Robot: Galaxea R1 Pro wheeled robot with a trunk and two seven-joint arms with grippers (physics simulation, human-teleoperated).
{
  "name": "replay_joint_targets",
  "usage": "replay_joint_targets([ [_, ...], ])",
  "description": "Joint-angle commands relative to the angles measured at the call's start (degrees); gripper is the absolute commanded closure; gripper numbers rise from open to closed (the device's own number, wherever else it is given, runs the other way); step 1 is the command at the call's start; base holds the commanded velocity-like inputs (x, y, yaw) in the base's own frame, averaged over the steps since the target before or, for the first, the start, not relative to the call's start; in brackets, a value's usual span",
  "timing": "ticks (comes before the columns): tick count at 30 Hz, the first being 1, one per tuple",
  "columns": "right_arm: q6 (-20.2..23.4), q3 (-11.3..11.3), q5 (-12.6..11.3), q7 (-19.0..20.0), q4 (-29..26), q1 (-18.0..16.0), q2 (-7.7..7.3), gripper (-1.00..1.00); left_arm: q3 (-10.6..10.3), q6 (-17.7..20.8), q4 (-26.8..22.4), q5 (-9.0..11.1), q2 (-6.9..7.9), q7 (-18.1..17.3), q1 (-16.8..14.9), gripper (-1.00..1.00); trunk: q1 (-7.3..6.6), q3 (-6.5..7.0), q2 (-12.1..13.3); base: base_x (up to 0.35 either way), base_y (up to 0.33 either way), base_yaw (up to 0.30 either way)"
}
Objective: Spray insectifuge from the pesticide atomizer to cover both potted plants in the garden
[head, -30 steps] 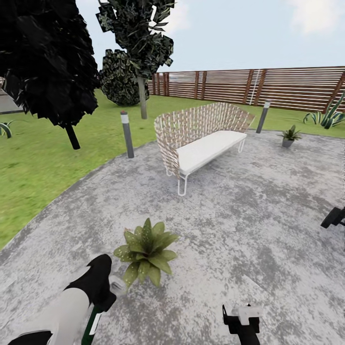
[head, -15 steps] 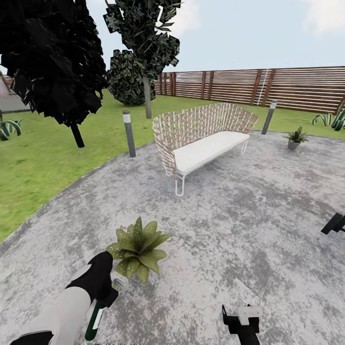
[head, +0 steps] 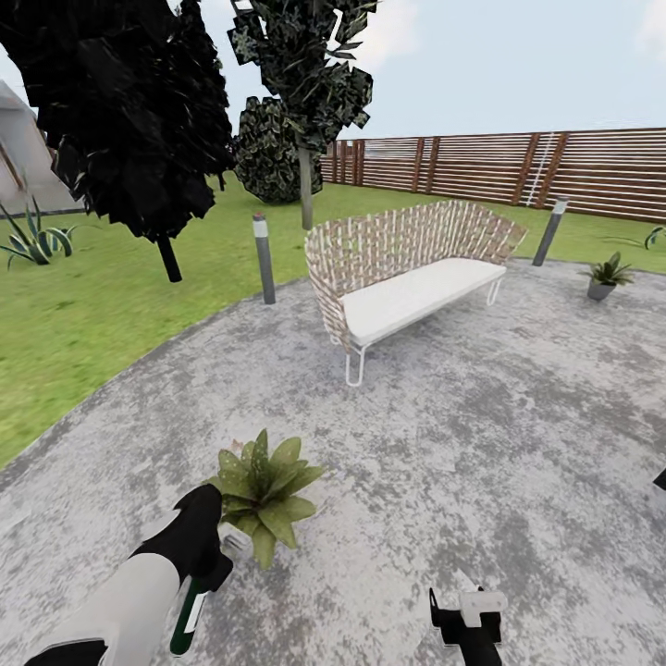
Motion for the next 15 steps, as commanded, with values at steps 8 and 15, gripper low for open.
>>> replay_joint_targets([
  [8,0.03,0.14,0.61,-0.61,0.04,-0.03,-0.04,-1.00,0.43,0.19,-0.05,-0.65,-0.09,-0.49,-0.02,1.00,0.01,-0.05,-0.02,0.038,-0.013,0.001],
  [15,0.04,0.14,0.61,-0.64,0.04,-0.03,0.03,-1.00,2.21,0.25,0.39,-0.66,0.09,-0.47,-0.02,1.00,0.01,-0.05,-0.02,0.000,0.000,0.086],
])
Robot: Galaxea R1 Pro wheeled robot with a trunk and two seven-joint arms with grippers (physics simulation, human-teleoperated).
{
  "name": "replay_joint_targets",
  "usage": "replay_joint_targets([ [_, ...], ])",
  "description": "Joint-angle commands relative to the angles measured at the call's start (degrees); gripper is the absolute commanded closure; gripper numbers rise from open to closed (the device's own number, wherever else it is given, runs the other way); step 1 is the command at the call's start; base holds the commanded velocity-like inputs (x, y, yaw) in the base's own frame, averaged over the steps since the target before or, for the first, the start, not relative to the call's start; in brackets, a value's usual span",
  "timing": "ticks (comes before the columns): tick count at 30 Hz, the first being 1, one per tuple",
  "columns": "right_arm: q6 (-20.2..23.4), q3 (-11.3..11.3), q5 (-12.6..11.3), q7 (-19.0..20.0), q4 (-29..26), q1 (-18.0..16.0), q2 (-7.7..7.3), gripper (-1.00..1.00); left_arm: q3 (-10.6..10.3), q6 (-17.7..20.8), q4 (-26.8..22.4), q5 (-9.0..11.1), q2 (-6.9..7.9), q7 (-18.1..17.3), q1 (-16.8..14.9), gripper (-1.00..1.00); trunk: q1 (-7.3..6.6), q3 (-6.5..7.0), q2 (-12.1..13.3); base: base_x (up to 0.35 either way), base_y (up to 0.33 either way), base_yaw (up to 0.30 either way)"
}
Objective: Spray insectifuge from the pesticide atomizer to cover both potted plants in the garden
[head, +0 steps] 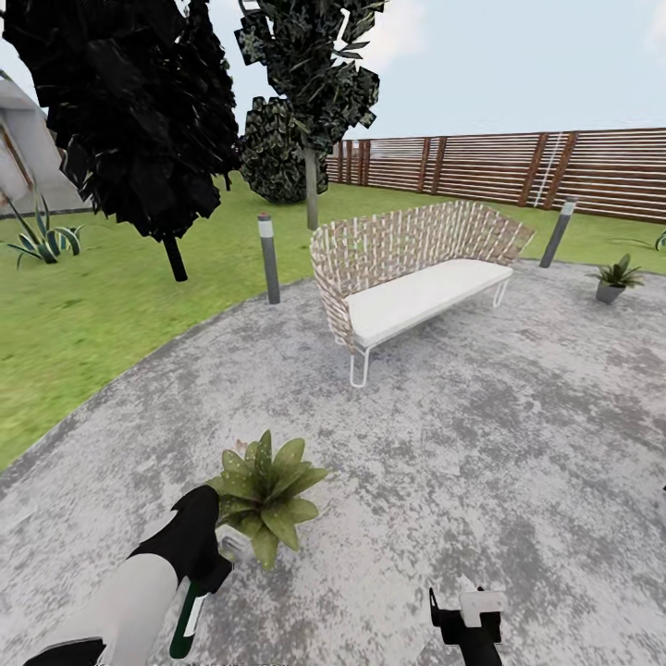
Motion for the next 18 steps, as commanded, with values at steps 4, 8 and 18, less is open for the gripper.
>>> replay_joint_targets([
  [4,-0.04,0.08,0.61,-0.64,0.03,-0.02,0.00,-1.00,1.75,0.11,-0.02,-0.63,-0.09,-0.44,-0.04,1.00,-0.01,-0.05,-0.02,0.000,0.000,0.267],
  [8,-0.04,0.08,0.61,-0.65,0.05,-0.02,0.00,-1.00,1.78,0.11,-0.03,-0.63,-0.21,-0.43,-0.04,1.00,-0.01,-0.05,-0.02,0.001,0.000,0.277],
  [18,-0.04,0.08,0.61,-0.65,0.03,-0.02,0.00,-1.00,1.57,0.03,0.08,-0.82,-0.53,-0.43,-0.04,1.00,-0.01,-0.05,-0.02,0.158,-0.149,0.077],
])
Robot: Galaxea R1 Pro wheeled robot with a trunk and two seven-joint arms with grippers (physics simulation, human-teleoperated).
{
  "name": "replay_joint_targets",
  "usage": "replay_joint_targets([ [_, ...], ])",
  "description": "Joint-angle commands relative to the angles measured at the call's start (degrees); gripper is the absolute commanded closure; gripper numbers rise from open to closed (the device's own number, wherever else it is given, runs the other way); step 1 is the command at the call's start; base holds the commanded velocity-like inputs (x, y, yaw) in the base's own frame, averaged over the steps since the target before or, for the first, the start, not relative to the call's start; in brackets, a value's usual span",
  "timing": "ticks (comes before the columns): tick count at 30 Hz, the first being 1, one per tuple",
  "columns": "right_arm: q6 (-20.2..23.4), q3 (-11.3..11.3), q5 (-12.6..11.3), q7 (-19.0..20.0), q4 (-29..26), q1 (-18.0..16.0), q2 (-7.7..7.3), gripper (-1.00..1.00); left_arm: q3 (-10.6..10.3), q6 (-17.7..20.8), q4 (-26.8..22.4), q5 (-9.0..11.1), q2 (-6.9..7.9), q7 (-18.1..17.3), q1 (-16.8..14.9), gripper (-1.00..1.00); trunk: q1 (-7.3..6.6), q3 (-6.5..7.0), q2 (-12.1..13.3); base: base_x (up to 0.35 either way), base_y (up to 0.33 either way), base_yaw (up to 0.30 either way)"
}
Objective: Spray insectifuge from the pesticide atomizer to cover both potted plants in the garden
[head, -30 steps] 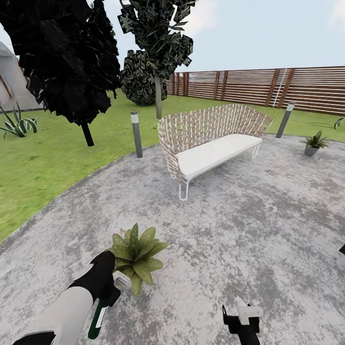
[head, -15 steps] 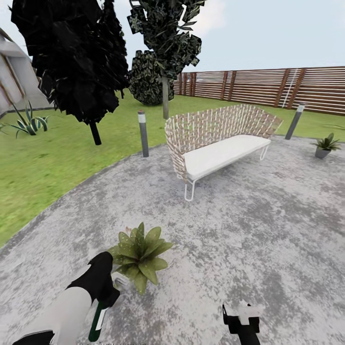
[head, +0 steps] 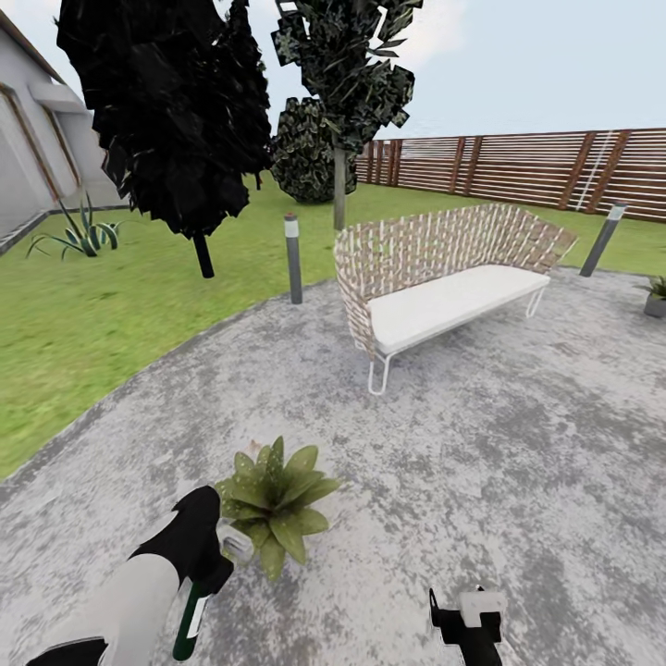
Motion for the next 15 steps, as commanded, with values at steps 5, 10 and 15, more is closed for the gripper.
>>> replay_joint_targets([
  [5,-0.03,0.08,0.61,-0.56,0.12,-0.03,0.00,-1.00,0.30,0.22,0.10,-1.11,-0.09,-0.49,-0.03,1.00,0.01,-0.05,-0.02,0.140,-0.240,0.001],
  [10,-0.03,0.08,0.61,-0.56,0.13,-0.03,0.00,-1.00,0.21,0.28,-0.45,-1.22,-0.09,0.72,-0.03,1.00,0.01,-0.05,-0.02,0.018,-0.269,0.149],
  [15,-0.03,0.08,0.61,-0.49,0.13,-0.03,0.00,-1.00,0.28,0.34,0.14,-0.54,-0.11,4.66,-0.03,1.00,0.01,-0.05,-0.02,0.001,-0.272,0.270],
])
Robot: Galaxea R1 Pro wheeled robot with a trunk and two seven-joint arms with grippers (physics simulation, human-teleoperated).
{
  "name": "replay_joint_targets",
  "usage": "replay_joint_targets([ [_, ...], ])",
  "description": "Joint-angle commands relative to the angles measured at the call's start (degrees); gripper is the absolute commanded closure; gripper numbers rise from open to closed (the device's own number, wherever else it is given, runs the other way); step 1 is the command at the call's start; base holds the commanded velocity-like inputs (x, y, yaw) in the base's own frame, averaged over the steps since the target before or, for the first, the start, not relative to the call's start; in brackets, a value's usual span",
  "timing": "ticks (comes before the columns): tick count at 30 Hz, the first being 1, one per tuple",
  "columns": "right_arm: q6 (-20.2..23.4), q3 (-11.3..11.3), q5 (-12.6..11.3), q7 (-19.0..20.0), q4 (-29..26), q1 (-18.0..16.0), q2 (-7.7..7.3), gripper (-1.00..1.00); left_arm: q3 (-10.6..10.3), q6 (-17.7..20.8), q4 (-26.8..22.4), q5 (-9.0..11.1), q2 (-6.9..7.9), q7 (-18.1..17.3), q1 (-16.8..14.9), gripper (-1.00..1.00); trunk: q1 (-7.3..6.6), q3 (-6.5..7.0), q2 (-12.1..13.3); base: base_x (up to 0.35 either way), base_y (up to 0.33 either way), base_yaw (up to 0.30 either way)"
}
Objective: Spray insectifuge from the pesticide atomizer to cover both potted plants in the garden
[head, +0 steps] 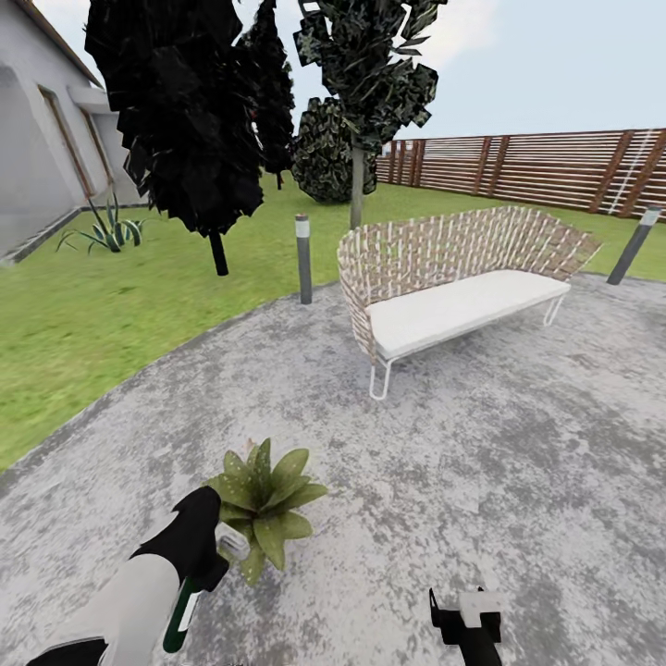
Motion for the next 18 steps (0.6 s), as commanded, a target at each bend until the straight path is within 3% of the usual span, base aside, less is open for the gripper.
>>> replay_joint_targets([
  [1,-0.02,0.08,0.61,-0.55,0.02,-0.02,-0.01,-1.00,0.44,0.16,-0.03,-0.59,-0.09,-0.34,-0.04,1.00,-0.01,-0.05,-0.02,0.000,-0.272,0.277],
  [10,-0.02,0.08,0.61,-0.54,0.02,-0.02,-0.01,-1.00,0.45,0.22,0.04,-1.13,0.03,-0.09,-0.04,1.00,-0.01,-0.05,-0.02,0.000,-0.253,0.278],
  [14,-0.02,0.08,0.61,-0.54,0.02,-0.02,-0.01,-1.00,0.66,0.15,0.21,-1.30,0.59,-0.14,-0.04,1.00,-0.01,-0.05,-0.02,0.000,-0.078,0.242],
  [18,-0.02,0.08,0.61,-0.54,0.02,-0.02,-0.01,-1.00,0.71,0.10,0.21,-1.31,0.70,-0.15,-0.04,1.00,-0.01,-0.05,-0.02,0.000,-0.007,0.042],
])
